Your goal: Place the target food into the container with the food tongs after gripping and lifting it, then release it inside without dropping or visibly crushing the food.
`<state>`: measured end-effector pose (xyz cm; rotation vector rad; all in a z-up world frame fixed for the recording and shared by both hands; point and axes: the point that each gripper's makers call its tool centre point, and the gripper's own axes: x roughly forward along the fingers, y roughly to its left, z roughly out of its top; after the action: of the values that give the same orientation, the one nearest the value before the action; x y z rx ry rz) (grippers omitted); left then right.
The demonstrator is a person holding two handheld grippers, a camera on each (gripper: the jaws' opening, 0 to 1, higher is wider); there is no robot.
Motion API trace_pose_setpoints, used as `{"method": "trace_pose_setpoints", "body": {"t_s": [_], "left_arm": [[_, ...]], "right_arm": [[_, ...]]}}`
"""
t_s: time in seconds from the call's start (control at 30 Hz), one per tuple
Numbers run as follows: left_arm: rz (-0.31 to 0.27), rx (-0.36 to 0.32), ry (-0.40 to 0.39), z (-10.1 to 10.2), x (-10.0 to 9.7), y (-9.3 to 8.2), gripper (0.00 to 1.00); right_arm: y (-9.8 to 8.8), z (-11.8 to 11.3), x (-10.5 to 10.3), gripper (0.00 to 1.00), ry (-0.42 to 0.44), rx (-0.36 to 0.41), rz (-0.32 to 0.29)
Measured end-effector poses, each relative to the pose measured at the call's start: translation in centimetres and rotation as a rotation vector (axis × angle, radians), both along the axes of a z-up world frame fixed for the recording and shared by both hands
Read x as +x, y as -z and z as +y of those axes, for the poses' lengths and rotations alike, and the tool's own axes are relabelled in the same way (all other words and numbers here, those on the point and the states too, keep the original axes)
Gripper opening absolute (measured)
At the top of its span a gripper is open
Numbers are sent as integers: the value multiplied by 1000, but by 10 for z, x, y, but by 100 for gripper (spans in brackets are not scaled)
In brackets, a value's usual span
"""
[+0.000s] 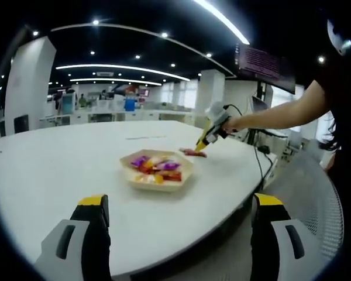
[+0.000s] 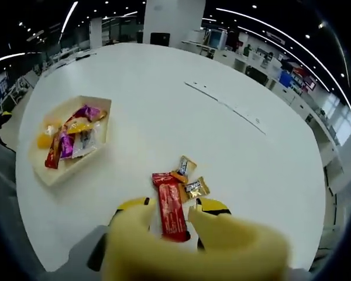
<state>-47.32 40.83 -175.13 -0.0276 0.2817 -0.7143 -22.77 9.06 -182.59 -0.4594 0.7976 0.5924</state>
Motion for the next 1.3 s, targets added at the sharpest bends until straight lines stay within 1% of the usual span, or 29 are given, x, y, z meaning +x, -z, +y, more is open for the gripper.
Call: {"method": "trace_pose_setpoints", "body": {"t_s": [0.13, 0.2, 0.3, 0.43, 0.47, 0.5, 0.53, 0.57, 0.67, 0.77, 0.83, 0.9, 0.97, 1.07, 1.3], "left_arm": [[-2, -3, 0, 0, 1, 0, 98], [-7, -4, -1, 1, 1, -1, 98], [-12, -4, -5, 1, 1, -1, 99], [-10, -4, -8, 2, 2, -1, 99], [-10, -4, -8, 2, 2, -1, 99], [-10, -2, -10, 2, 2, -1, 99], [-10, -2, -10, 2, 2, -1, 99], [-9, -2, -10, 2, 2, -1, 99], [-5, -1, -11, 2, 2, 0, 99], [-1, 1, -8, 2, 2, 0, 99], [3, 1, -5, 2, 2, 0, 98], [2, 2, -8, 2, 2, 0, 98], [4, 1, -8, 2, 2, 0, 98], [3, 1, -6, 2, 2, 0, 98], [8, 2, 4, 0, 1, 1, 99]], "right_arm": [[6, -1, 2, 31, 3, 2, 13], [6, 1, 3, 31, 7, 15, 17], [9, 1, 4, 31, 24, 38, 39], [16, 6, -1, 32, 0, 28, 68], [19, 5, 0, 31, -12, -1, 57], [19, 5, 0, 31, -13, -4, 56], [18, 4, 1, 31, 15, 21, 76], [18, 5, 2, 31, 11, 28, 77], [18, 5, 1, 31, 1, 27, 76], [18, 6, 3, 31, -4, 23, 93], [17, 8, 4, 32, -13, 23, 88], [17, 9, 3, 31, 19, 12, 102], [17, 10, 2, 29, 7, 7, 97], [17, 9, 2, 26, 30, 6, 96], [17, 10, 2, 23, 46, -1, 100]]}}
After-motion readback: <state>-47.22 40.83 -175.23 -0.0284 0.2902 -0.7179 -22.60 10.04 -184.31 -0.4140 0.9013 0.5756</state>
